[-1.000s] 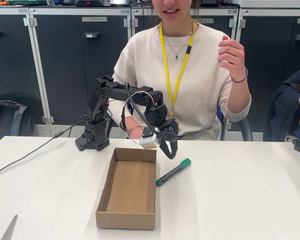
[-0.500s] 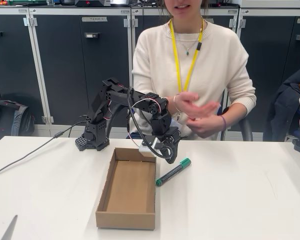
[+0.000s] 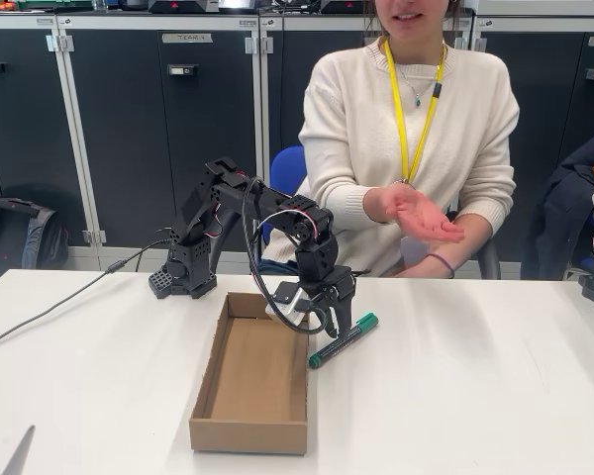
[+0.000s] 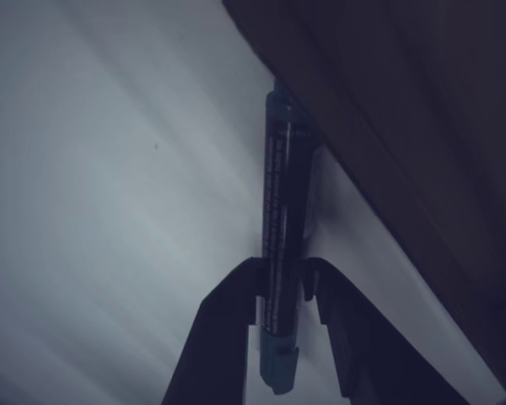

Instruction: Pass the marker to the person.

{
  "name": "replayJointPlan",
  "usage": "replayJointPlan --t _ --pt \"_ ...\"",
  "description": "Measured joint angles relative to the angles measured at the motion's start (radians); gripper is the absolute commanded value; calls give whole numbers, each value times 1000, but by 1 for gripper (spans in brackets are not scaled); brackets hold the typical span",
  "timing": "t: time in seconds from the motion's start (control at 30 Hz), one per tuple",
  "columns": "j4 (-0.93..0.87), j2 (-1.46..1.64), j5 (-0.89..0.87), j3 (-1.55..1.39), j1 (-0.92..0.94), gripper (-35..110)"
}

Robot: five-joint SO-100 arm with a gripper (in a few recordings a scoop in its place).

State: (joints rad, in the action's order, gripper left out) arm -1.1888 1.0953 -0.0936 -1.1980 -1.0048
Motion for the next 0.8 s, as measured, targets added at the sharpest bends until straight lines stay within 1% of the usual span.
replayJointPlan --t 0.33,0.6,0.8 --pt "29 -18 -31 0 -6 12" --pt "61 -31 -89 -12 -6 13" --pt "61 -57 -101 -12 -6 13"
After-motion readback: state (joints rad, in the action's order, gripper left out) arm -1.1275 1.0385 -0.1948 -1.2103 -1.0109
